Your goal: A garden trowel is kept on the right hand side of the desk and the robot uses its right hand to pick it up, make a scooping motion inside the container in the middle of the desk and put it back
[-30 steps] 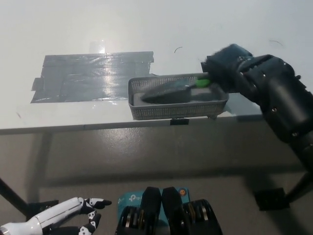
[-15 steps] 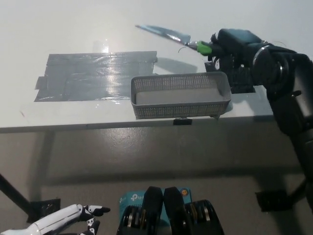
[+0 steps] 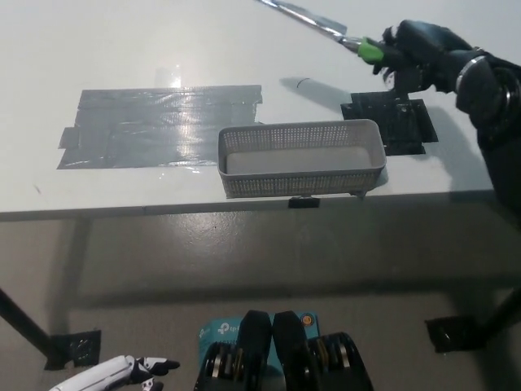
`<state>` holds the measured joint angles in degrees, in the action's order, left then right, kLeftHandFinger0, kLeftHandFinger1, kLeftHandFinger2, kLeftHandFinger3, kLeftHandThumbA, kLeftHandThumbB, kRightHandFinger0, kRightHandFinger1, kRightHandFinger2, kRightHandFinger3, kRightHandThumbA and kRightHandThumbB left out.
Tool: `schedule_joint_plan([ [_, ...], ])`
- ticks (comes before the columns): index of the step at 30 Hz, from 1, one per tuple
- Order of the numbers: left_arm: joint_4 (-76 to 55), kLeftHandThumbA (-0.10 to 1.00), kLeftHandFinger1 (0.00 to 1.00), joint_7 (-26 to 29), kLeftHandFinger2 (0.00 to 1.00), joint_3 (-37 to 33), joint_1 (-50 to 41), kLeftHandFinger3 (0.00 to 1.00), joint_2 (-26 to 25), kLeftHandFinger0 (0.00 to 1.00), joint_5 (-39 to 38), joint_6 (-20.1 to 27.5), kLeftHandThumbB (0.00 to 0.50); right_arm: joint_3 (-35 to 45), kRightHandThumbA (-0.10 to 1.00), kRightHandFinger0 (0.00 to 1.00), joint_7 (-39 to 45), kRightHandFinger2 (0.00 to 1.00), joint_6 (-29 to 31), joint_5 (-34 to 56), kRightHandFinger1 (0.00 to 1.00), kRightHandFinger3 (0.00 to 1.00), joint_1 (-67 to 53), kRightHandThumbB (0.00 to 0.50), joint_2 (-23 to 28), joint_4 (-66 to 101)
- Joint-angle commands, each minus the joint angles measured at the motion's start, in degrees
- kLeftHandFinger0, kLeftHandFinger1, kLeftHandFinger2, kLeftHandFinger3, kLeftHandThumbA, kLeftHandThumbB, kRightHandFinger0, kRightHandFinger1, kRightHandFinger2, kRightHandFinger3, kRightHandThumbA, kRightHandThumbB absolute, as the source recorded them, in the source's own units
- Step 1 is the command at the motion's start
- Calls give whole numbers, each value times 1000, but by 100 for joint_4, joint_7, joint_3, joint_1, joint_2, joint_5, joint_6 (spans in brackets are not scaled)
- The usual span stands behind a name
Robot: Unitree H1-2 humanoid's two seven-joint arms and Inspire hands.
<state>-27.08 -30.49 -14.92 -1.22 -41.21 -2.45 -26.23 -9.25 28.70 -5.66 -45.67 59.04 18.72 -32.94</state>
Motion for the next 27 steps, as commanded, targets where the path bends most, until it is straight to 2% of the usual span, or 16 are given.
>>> schedule_joint_plan([
  [1,-75,1000,1000,19,1000,122,-73,1000,-93,1000,73,-70,363,-212,-100,0,-386,424,114,-21,179,218,372,112,427,-20],
  [2,-82,1000,1000,23,1000,148,-110,1000,-104,1000,41,-70,367,-270,-100,136,-432,570,197,-47,341,451,297,80,550,-83],
  [3,-94,1000,1000,33,1000,174,-148,1000,-106,1000,36,-70,367,-328,-100,64,-463,450,201,-17,264,403,320,17,549,-120],
  [4,-97,1000,1000,40,1000,197,-172,1000,-97,1000,25,-70,361,-363,-100,1,-508,218,150,5,81,227,290,0,596,-230],
  [6,-96,1000,1000,41,1000,245,-217,1000,-88,1000,-24,-70,365,-383,-100,2,-722,257,98,-2,99,212,52,0,767,-475],
  [8,-91,1000,1000,48,1000,278,-235,1000,-69,1000,-20,-70,363,-509,-100,0,-780,186,89,-48,69,169,22,0,833,-570],
  [9,-131,1000,1000,66,1000,306,-281,1000,-70,1000,-12,-70,349,-626,-100,107,-900,325,39,-135,181,287,-41,0,867,-849],
  [10,-138,1000,1000,74,1000,324,-300,1000,-65,1000,-13,-70,348,-677,-100,145,-899,361,3,-153,239,338,-24,0,867,-910],
  [11,-155,1000,1000,89,1000,349,-334,1000,-44,1000,29,-70,347,-769,-100,107,-1060,359,-66,-182,231,468,-63,0,862,-1238],
  [12,-153,1000,1000,83,1000,363,-351,1000,-36,1000,23,-70,352,-817,-100,35,-1145,246,-74,-181,140,409,-66,0,856,-1385],
  [13,-159,1000,1000,80,1000,383,-397,1000,-27,1000,22,-70,353,-935,-100,2,-1187,242,-162,-246,98,441,-82,0,842,-1561],
  [19,-202,1000,1000,69,1000,469,-512,1000,-2,1000,76,-70,351,-1231,-100,0,-1483,256,-404,-209,77,529,-74,0,617,-2176],
  [23,-262,1000,1000,53,1000,470,-490,1000,-26,1000,123,-70,346,-1384,-100,0,-1722,149,-432,-181,13,464,13,31,409,-2504],
  [25,-292,1000,1000,56,1000,469,-486,1000,-18,1000,142,-70,345,-1452,-100,0,-1760,304,-400,-168,149,444,29,0,377,-2518],
  [26,-285,1000,1000,66,1000,482,-497,1000,-9,1000,132,-70,359,-1497,-100,85,-1724,500,-463,-187,306,667,35,8,345,-2488],
  [27,-260,1000,1000,77,1000,509,-506,1000,1,1000,94,-70,361,-1579,-100,326,-1613,727,-569,-241,556,900,54,13,288,-2438],
])
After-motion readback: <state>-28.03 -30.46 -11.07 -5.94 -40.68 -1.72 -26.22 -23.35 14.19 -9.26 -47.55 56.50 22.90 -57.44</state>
